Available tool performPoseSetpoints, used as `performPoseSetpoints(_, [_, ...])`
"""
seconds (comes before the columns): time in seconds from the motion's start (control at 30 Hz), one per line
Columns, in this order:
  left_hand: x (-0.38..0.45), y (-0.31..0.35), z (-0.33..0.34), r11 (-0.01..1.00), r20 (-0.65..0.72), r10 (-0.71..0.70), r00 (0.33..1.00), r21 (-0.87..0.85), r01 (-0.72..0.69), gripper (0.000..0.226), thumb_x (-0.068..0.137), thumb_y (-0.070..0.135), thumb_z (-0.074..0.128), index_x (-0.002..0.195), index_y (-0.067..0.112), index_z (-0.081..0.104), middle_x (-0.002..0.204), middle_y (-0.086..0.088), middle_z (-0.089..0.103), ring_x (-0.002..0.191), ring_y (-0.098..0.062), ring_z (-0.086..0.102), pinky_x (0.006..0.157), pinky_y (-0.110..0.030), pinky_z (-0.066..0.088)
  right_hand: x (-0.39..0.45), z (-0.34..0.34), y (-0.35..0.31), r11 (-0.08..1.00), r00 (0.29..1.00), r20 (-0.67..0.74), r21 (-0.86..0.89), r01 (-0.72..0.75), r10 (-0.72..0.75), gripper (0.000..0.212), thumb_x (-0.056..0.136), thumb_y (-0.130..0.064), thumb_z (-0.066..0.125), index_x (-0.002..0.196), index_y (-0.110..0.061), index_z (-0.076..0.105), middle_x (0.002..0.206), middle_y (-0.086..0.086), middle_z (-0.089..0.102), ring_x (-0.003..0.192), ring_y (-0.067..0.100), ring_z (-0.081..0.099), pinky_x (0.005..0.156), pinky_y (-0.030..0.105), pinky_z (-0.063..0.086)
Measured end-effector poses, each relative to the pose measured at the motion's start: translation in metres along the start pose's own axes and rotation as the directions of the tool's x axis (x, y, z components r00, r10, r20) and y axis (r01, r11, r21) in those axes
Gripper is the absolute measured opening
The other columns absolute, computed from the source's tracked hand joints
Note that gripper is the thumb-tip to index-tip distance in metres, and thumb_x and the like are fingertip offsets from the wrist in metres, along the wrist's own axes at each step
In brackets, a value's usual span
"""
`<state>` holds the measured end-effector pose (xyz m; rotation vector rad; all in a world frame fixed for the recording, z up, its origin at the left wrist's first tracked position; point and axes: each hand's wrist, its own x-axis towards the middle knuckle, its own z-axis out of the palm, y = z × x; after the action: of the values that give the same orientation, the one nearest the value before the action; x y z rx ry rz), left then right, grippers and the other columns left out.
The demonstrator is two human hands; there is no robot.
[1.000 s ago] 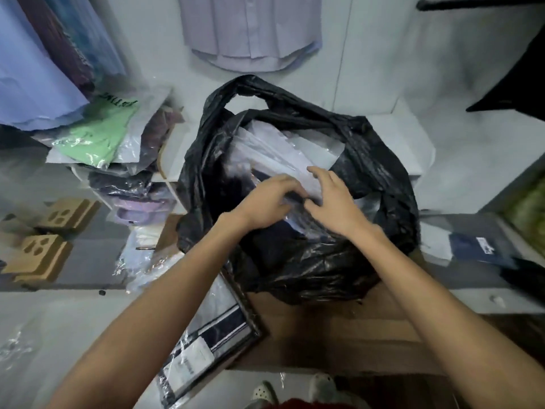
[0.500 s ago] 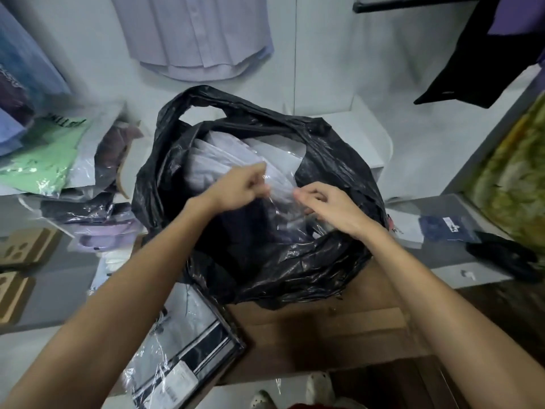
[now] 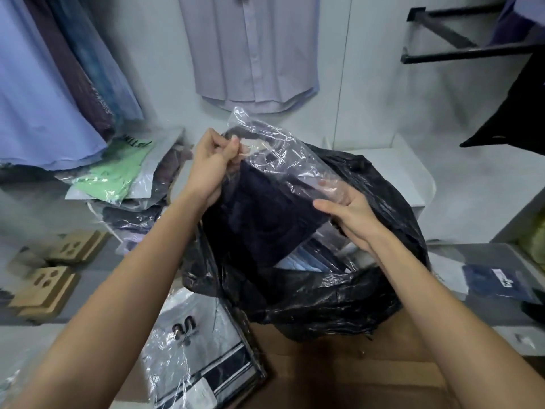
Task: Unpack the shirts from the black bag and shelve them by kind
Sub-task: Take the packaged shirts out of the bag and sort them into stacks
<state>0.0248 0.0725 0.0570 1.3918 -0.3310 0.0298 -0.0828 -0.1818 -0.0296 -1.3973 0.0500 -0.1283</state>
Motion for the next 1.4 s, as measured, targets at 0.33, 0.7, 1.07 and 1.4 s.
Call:
performPoseSetpoints(0.33, [0.006, -0.003, -0.022, 0.987, -0.134, -0.105, 0.985, -0.139, 0.086, 0.025, 0.104, 0.027, 0.059, 0.085, 0.025, 0.042, 0.077, 0.003, 0.068, 0.059, -0.012, 0.047, 0.05, -0.029, 0.031, 0.012, 0.024, -0.029, 0.981, 0.996, -0.015, -0.171, 0.089, -0.093, 0.022, 0.088, -0.005, 0.077, 0.108, -0.015, 0.075, 0.105, 0.003, 0.08, 0.103, 0.015, 0.074, 0.098, 0.034, 0.058])
performPoseSetpoints(0.7, [-0.025, -0.062, -0.003, 0.921, 0.106, -0.39, 0.914, 0.036, 0.389, 0.021, 0.099, 0.037, 0.063, 0.118, 0.029, 0.056, 0.095, 0.017, 0.07, 0.083, 0.003, 0.067, 0.107, -0.037, 0.046, 0.045, 0.078, -0.146, 0.874, 0.91, -0.083, -0.329, 0.359, -0.405, 0.027, 0.072, -0.03, 0.093, 0.091, -0.022, 0.077, 0.083, -0.003, 0.08, 0.079, 0.014, 0.077, 0.078, 0.032, 0.061])
performPoseSetpoints(1.07, [-0.021, -0.035, 0.008, 0.934, -0.002, -0.258, 0.966, -0.258, 0.249, 0.049, 0.087, 0.012, 0.078, 0.13, -0.003, 0.062, 0.123, -0.023, 0.07, 0.107, -0.034, 0.071, 0.091, -0.045, 0.059, 0.064, 0.051, -0.125, 0.802, 0.899, -0.218, -0.562, 0.202, -0.38, 0.054, 0.091, -0.045, 0.074, 0.138, -0.024, 0.059, 0.125, 0.0, 0.069, 0.118, 0.015, 0.065, 0.108, 0.031, 0.048])
performPoseSetpoints(1.4, [-0.041, 0.009, 0.09, 0.984, 0.153, 0.073, 0.985, 0.151, -0.096, 0.066, 0.083, 0.001, 0.07, 0.143, 0.025, 0.055, 0.128, 0.005, 0.071, 0.12, -0.01, 0.067, 0.104, -0.036, 0.054, 0.034, 0.09, -0.123, 0.937, 0.993, 0.093, -0.336, 0.098, -0.07, 0.084, 0.063, -0.063, 0.089, 0.134, -0.035, 0.055, 0.119, -0.01, 0.071, 0.106, 0.008, 0.07, 0.091, 0.036, 0.057])
